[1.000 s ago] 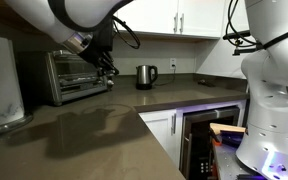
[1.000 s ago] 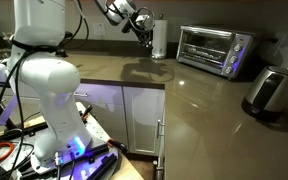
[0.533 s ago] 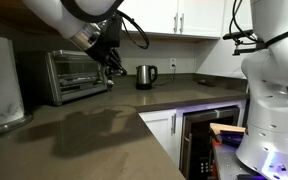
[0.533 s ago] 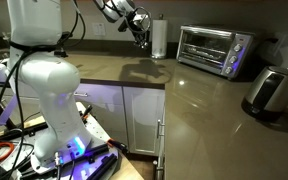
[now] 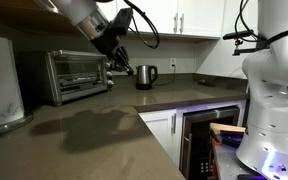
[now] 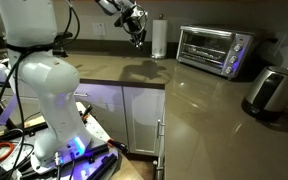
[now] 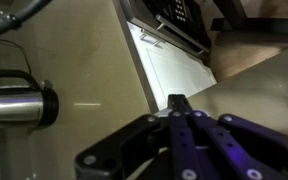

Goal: Close the toaster oven door

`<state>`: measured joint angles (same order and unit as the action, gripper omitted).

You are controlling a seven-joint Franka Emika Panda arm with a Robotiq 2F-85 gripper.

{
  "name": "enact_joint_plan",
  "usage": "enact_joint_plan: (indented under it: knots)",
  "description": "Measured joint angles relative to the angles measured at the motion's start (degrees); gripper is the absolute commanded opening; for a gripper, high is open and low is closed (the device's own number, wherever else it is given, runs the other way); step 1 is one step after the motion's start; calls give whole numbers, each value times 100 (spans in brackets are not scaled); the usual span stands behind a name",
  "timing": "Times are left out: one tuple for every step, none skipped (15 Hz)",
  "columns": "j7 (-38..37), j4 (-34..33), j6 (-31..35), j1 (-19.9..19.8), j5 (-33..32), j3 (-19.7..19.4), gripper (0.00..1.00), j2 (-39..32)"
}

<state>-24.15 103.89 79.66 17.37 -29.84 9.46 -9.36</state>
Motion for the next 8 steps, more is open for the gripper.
enact_joint_plan:
  knots:
    - [0,71,56,-11,129,0,0,142]
    - [0,145,141,-15,248,1,0,288]
    - [0,232,248,-16,339,5,0,441]
    - [-1,324,379,-16,397,17,0,605]
    - [-14,417,503,-16,424,34,0,768]
    - [-47,513,623,-16,427,54,0,935]
    - [-99,602,730,-16,427,80,0,1095]
    - [-143,691,845,-16,427,107,0,1251]
